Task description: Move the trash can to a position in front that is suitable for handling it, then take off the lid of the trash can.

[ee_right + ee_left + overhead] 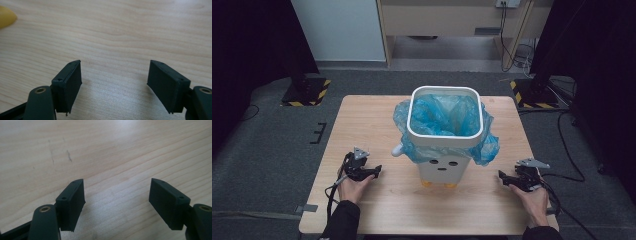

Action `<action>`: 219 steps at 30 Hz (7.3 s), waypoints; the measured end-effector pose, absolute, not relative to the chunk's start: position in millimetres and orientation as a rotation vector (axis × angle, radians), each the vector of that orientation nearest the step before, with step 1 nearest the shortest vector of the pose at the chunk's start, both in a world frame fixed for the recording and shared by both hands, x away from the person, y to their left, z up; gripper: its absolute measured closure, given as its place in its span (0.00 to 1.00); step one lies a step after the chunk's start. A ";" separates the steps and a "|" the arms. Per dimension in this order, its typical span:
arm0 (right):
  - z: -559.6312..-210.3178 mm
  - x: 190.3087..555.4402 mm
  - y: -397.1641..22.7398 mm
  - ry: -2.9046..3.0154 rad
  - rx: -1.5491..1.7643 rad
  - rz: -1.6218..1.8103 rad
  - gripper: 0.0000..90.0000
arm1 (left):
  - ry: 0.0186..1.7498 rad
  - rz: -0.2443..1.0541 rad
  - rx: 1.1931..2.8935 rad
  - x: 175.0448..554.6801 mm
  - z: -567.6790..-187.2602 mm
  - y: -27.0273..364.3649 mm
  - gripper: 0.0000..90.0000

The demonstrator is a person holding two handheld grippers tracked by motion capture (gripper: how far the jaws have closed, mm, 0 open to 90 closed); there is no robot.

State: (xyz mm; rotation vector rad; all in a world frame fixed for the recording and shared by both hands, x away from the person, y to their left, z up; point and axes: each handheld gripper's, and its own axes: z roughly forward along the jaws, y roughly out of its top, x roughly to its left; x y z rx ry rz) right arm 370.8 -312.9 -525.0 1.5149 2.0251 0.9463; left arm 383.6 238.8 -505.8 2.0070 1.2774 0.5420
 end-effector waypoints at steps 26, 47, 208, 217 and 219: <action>-403.8 330.9 -303.7 1.905 1.204 1.227 0.30 | 0.935 0.602 1.659 309.9 -372.0 221.9 0.37; -378.4 319.9 -258.3 2.034 1.093 1.411 0.27 | 0.822 0.535 1.760 311.6 -377.8 170.7 0.36; -220.2 450.0 -144.9 2.025 1.052 1.616 0.23 | 1.244 0.518 2.091 332.6 -535.1 249.9 0.00; -232.4 464.0 -125.0 2.111 1.036 1.527 0.25 | 1.245 0.518 2.090 332.7 -535.1 249.7 0.00; -236.1 466.2 -123.8 2.125 1.045 1.510 0.26 | 1.245 0.518 2.091 332.8 -535.0 249.7 0.00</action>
